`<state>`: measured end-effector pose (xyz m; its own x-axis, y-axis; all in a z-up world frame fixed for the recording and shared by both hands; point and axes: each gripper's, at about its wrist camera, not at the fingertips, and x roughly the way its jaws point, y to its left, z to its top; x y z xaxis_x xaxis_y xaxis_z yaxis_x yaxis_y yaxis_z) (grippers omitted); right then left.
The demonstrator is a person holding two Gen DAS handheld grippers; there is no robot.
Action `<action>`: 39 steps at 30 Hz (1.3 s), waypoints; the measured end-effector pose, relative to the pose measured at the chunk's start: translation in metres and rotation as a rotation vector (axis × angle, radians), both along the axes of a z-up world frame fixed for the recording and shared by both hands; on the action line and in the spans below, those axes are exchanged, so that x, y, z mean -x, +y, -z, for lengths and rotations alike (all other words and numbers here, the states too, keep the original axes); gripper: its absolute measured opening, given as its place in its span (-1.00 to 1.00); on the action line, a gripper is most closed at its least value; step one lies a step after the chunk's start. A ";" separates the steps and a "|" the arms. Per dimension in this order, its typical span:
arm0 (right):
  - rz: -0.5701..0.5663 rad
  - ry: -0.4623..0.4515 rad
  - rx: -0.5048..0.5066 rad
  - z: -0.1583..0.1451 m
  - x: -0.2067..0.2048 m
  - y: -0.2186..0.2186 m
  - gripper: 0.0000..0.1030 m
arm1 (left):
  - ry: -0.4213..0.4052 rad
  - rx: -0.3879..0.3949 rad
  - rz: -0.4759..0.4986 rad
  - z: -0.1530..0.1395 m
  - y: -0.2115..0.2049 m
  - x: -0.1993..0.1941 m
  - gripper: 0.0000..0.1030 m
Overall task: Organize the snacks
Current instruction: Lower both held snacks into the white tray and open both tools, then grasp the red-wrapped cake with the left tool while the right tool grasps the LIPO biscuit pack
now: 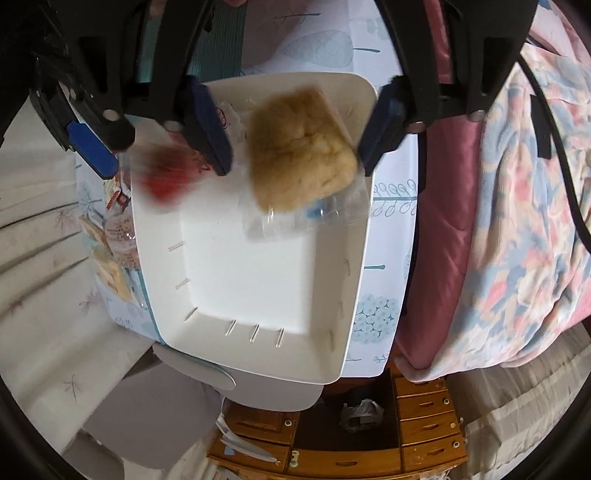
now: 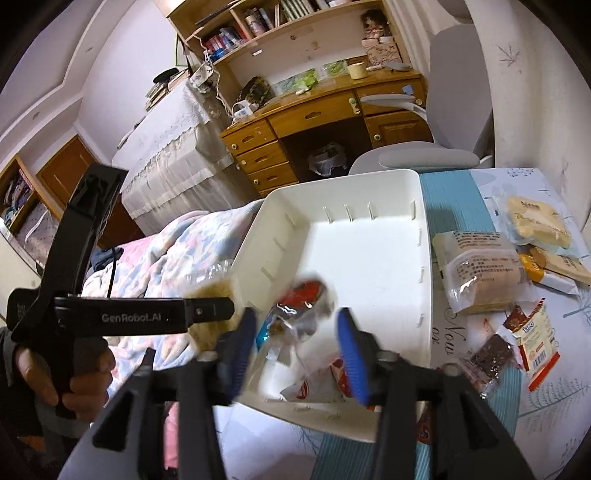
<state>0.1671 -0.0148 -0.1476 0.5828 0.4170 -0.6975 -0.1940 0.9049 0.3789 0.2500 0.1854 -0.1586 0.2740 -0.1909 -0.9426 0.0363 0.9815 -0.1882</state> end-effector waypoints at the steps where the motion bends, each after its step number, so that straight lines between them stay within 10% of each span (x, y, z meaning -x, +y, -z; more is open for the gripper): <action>1: 0.010 -0.004 0.001 0.000 0.001 -0.001 0.18 | -0.010 0.003 -0.005 -0.001 0.001 0.001 0.45; 9: 0.029 -0.008 0.023 -0.005 0.010 -0.018 0.19 | -0.027 -0.100 0.033 -0.006 -0.013 0.009 0.45; 39: -0.027 0.051 0.110 -0.016 0.049 -0.167 0.36 | -0.091 0.005 -0.019 -0.025 -0.137 0.134 0.45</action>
<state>0.1184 -0.1818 -0.1313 0.5352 0.3515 -0.7681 -0.2020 0.9362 0.2876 0.1161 0.0487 -0.1340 0.3624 -0.1896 -0.9125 0.0346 0.9812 -0.1901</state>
